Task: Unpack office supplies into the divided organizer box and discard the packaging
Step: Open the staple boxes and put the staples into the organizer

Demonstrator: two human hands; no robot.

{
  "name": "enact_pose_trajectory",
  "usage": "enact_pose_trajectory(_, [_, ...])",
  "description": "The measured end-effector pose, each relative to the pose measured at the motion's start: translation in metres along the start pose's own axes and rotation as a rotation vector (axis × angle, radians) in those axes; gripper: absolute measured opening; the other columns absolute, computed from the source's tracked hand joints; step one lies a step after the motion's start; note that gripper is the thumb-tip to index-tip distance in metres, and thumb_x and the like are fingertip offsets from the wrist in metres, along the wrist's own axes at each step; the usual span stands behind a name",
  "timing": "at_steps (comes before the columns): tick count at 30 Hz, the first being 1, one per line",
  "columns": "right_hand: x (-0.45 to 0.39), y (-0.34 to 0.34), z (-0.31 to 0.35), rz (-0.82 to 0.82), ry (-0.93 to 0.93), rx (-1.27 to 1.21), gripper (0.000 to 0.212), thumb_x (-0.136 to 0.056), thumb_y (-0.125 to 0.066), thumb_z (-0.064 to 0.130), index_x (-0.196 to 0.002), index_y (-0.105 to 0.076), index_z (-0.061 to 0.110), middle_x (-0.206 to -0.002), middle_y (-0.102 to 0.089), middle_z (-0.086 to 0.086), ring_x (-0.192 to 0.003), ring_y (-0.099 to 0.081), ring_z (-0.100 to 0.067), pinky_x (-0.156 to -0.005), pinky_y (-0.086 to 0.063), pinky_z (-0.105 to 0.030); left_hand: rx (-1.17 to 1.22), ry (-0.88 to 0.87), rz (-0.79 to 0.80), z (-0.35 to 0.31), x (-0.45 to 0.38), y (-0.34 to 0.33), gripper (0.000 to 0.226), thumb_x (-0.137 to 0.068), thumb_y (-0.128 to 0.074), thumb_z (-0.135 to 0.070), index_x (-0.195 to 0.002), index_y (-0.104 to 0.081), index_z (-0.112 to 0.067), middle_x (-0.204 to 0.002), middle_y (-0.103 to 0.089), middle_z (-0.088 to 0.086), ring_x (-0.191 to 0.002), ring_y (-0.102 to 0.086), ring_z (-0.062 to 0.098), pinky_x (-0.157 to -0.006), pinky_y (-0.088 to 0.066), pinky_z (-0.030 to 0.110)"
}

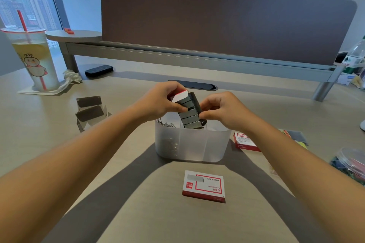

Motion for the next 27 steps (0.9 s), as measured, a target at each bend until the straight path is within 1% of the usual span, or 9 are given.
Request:
enact_pose_trajectory(2, [0.001,0.001,0.001,-0.003,-0.007,-0.018,0.016,-0.081,-0.059,0.004,-0.095,-0.065,0.003,-0.081,-0.06,0.001,-0.075,-0.057,-0.013,-0.081,-0.048,-0.028,-0.003,-0.009,-0.014,-0.001,-0.001,0.0,0.036,-0.075,-0.064,-0.002,-0.11,-0.054,-0.005,-0.097,-0.054,0.005,-0.093,-0.052,0.02,-0.073,-0.043,0.014])
enact_pose_trajectory(4, [0.001,0.001,0.001,-0.009,-0.011,-0.017,0.016,-0.081,-0.059,0.003,-0.096,-0.066,0.002,-0.085,-0.06,-0.002,-0.075,-0.058,-0.015,-0.084,-0.048,-0.03,0.0,-0.013,-0.013,-0.002,-0.002,0.0,0.034,-0.075,-0.064,-0.002,-0.108,-0.055,-0.005,-0.096,-0.054,0.006,-0.092,-0.052,0.022,-0.073,-0.043,0.015])
enact_pose_trajectory(7, [-0.001,0.0,0.001,-0.02,-0.016,-0.004,0.017,-0.081,-0.058,0.003,-0.096,-0.066,0.003,-0.082,-0.059,0.001,-0.068,-0.056,-0.007,-0.082,-0.048,-0.028,0.022,-0.019,0.008,-0.002,-0.003,-0.001,0.034,-0.074,-0.065,-0.004,-0.106,-0.055,-0.005,-0.096,-0.055,0.008,-0.092,-0.055,0.026,-0.074,-0.045,0.018])
enact_pose_trajectory(9, [-0.002,0.0,0.0,-0.027,-0.023,-0.003,0.017,-0.081,-0.058,0.003,-0.096,-0.066,0.003,-0.082,-0.059,-0.001,-0.067,-0.056,-0.008,-0.082,-0.047,-0.029,0.021,-0.023,0.007,-0.002,-0.003,-0.002,0.033,-0.075,-0.064,-0.005,-0.106,-0.055,-0.005,-0.096,-0.056,0.009,-0.093,-0.054,0.028,-0.074,-0.045,0.019])
enact_pose_trajectory(12, [-0.002,-0.001,0.001,-0.044,-0.024,-0.002,0.017,-0.081,-0.059,0.003,-0.097,-0.066,0.003,-0.085,-0.059,-0.003,-0.074,-0.056,-0.015,-0.083,-0.047,-0.029,0.042,-0.027,-0.008,-0.001,-0.001,0.0,0.029,-0.078,-0.061,-0.005,-0.106,-0.056,-0.005,-0.095,-0.056,0.006,-0.09,-0.054,0.02,-0.072,-0.044,0.015])
enact_pose_trajectory(16, [-0.003,-0.002,0.003,-0.049,-0.005,0.012,0.016,-0.081,-0.059,0.002,-0.096,-0.064,0.003,-0.086,-0.06,-0.003,-0.075,-0.057,-0.015,-0.08,-0.047,-0.026,0.095,-0.059,-0.032,-0.005,0.001,0.005,0.019,-0.08,-0.059,-0.002,-0.094,-0.054,-0.013,-0.086,-0.056,-0.002,-0.079,-0.054,0.008,-0.064,-0.046,0.005])
enact_pose_trajectory(18, [-0.002,-0.002,0.003,-0.057,0.009,0.024,0.016,-0.082,-0.057,0.003,-0.097,-0.064,0.003,-0.083,-0.059,0.0,-0.071,-0.057,-0.012,-0.078,-0.047,-0.024,0.089,-0.066,-0.034,-0.008,0.0,0.004,0.019,-0.078,-0.061,-0.002,-0.095,-0.056,-0.01,-0.086,-0.056,-0.001,-0.081,-0.053,0.012,-0.065,-0.046,0.01])
enact_pose_trajectory(21, [-0.002,-0.001,0.002,-0.08,0.03,0.047,0.016,-0.086,-0.053,0.007,-0.096,-0.065,0.003,-0.069,-0.053,0.008,-0.066,-0.052,-0.005,-0.071,-0.046,-0.021,0.05,-0.069,-0.039,-0.011,-0.002,0.001,0.024,-0.075,-0.064,-0.005,-0.099,-0.057,-0.005,-0.088,-0.055,0.002,-0.082,-0.052,0.017,-0.067,-0.043,0.012])
enact_pose_trajectory(27, [-0.004,0.0,-0.002,-0.137,0.022,0.04,0.014,-0.086,-0.054,0.008,-0.091,-0.066,0.004,-0.067,-0.054,0.007,-0.064,-0.055,-0.007,-0.072,-0.049,-0.025,0.126,-0.029,-0.023,-0.007,-0.001,0.001,0.018,-0.077,-0.062,-0.005,-0.091,-0.053,-0.012,-0.083,-0.055,0.0,-0.083,-0.054,0.017,-0.07,-0.045,0.016])
Point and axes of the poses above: each hand's wrist, its own x-axis away from the middle knuckle, its own y-axis out of the back of the hand, z = x × y, the point moved 4 cm from there along -x, towards the middle knuckle
